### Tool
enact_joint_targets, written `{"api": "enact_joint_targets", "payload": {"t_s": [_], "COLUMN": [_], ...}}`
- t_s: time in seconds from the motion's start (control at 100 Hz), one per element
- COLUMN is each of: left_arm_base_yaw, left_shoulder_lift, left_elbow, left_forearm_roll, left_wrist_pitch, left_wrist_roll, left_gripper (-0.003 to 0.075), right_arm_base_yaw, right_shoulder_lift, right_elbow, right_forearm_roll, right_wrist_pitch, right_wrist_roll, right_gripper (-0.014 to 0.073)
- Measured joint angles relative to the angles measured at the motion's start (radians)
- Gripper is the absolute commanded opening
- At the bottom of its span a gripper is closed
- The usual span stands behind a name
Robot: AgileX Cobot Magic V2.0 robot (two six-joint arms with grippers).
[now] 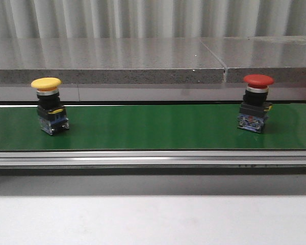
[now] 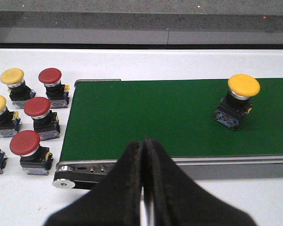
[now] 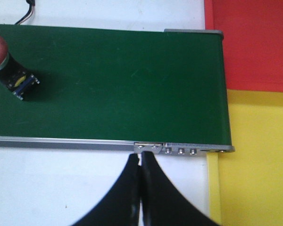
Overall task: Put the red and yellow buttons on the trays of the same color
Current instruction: 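Grasp the red button at the belt's end with the right gripper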
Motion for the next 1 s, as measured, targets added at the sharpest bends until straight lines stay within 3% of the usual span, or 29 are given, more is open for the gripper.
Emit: {"api": "enact_joint_targets", "payload": {"t_s": [0.1,0.22,0.31,0.58,0.76,1.0], "left_arm_base_yaw": [0.0,0.0,0.0,0.0,0.0,0.0], "left_shoulder_lift": [0.0,0.0,0.0,0.0,0.0,0.0], "left_elbow": [0.0,0.0,0.0,0.0,0.0,0.0], "left_forearm_roll": [0.0,0.0,0.0,0.0,0.0,0.0], "left_wrist_pitch": [0.0,0.0,0.0,0.0,0.0,0.0], "left_wrist_roll": [0.0,0.0,0.0,0.0,0.0,0.0], "left_gripper": [-0.002,-0.002,-0.002,-0.002,-0.002,-0.002], "right_arm_base_yaw": [0.0,0.0,0.0,0.0,0.0,0.034], "right_shoulder_lift": [0.005,0.007,0.007,0.063,0.196,0.39], "right_elbow": [0.0,-0.001,-0.001,-0.026,-0.06,-0.123], "right_forearm_roll": [0.0,0.002,0.002,0.088,0.168,0.179], "right_wrist_pitch": [0.021,0.038,0.047,0.055,0.051,0.019], "right_wrist_roll": [0.0,0.0,0.0,-0.063,-0.141,-0.183], "right_gripper": [0.0208,0.0528,0.0668,0.0643,0.0643,0.0643]}}
